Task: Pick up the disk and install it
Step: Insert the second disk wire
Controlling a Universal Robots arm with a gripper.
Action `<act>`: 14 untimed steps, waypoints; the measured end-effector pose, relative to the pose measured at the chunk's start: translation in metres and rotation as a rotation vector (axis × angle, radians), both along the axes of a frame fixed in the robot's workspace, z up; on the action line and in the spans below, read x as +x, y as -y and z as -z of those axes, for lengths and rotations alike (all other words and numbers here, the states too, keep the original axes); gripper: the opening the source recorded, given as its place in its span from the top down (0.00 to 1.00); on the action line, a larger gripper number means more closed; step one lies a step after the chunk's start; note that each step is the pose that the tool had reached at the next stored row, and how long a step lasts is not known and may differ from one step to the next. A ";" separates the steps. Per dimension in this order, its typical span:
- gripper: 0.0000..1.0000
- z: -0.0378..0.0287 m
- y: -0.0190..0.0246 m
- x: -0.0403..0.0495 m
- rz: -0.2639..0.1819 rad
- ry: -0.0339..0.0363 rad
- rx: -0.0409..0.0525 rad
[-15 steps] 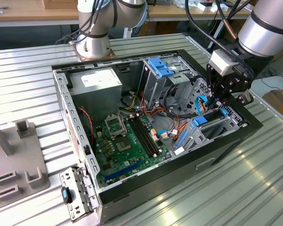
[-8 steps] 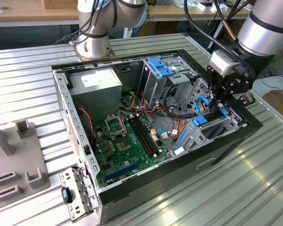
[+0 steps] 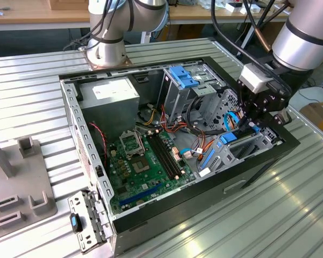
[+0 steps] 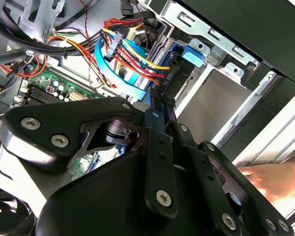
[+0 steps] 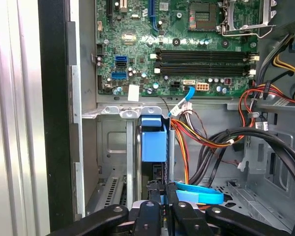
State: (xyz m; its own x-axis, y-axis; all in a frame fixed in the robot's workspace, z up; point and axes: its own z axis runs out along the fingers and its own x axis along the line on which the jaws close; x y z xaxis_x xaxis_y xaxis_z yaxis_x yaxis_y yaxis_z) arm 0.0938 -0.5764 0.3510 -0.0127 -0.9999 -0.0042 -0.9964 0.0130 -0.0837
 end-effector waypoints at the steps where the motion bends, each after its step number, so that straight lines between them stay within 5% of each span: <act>1: 0.84 0.0001 0.0000 0.0000 0.000 0.0000 0.0001; 14: 0.84 0.0068 0.0001 0.0009 -0.009 -0.0001 0.0002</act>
